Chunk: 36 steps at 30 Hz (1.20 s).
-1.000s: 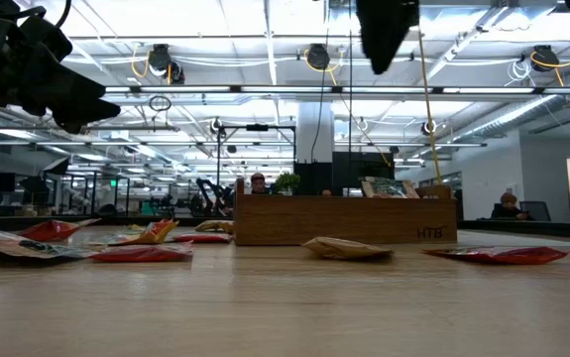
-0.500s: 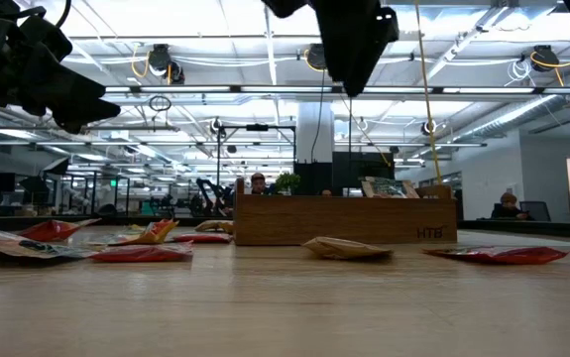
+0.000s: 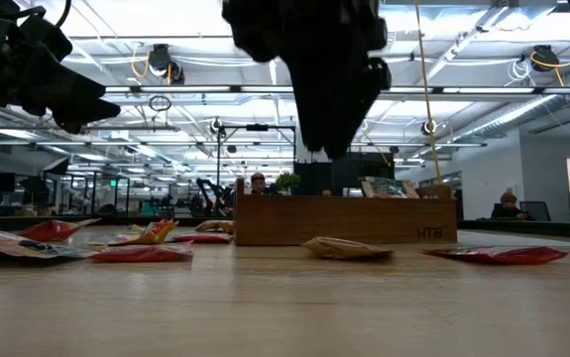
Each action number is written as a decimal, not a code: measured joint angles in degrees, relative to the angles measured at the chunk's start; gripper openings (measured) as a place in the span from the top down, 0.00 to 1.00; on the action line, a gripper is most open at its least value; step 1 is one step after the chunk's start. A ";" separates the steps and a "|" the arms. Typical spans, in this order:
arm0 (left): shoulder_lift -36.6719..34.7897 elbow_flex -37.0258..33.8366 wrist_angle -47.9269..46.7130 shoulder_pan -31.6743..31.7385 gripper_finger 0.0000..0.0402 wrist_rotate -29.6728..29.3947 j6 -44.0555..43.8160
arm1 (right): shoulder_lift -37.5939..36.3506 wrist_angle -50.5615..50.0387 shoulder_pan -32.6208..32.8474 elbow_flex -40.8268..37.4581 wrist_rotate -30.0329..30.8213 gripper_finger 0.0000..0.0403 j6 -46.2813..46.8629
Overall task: Pick & Place Tea
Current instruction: Put the brown tea bag into the right section of the wooden organizer
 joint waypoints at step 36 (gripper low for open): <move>-0.01 0.02 0.01 0.02 0.37 0.00 0.00 | -0.26 16.62 2.27 -17.38 1.06 0.92 -4.03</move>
